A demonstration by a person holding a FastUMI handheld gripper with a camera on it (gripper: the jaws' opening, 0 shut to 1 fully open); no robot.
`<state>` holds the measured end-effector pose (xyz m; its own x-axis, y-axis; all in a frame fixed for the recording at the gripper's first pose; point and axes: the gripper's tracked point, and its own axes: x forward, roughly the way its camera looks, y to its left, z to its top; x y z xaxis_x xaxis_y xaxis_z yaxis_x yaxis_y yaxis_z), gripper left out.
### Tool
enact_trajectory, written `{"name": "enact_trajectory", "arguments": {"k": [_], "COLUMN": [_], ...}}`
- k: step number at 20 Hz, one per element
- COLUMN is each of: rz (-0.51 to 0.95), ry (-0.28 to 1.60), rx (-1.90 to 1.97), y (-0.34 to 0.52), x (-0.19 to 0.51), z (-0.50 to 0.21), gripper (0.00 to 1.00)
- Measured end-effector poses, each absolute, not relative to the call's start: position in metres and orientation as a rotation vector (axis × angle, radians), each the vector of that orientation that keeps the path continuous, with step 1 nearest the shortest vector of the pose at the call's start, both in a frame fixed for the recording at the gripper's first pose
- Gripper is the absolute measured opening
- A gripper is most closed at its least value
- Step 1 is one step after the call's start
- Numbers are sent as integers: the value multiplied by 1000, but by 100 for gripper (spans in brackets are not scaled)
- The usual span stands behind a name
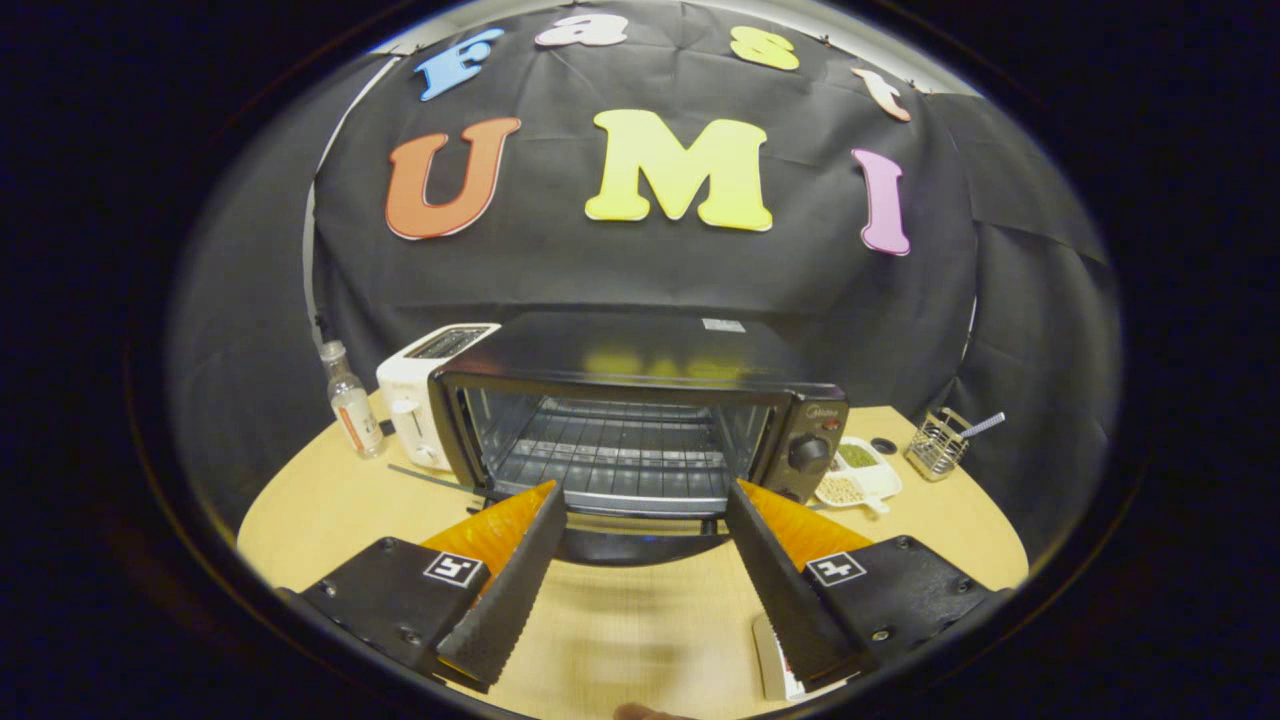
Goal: Open the toaster oven, put the food inside, and close the toaster oven door.
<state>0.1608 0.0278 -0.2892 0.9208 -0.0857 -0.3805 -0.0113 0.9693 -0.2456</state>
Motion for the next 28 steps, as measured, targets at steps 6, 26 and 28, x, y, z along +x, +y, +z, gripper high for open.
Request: {"name": "enact_trajectory", "arguments": {"k": [6, 26, 28], "rz": [-49, -56, -33], "ry": [422, 516, 541], "rx": [-215, -222, -220], "y": [19, -1, 3], "x": [123, 92, 87], "z": [-328, -413, -411], "gripper": [100, 100, 100]}}
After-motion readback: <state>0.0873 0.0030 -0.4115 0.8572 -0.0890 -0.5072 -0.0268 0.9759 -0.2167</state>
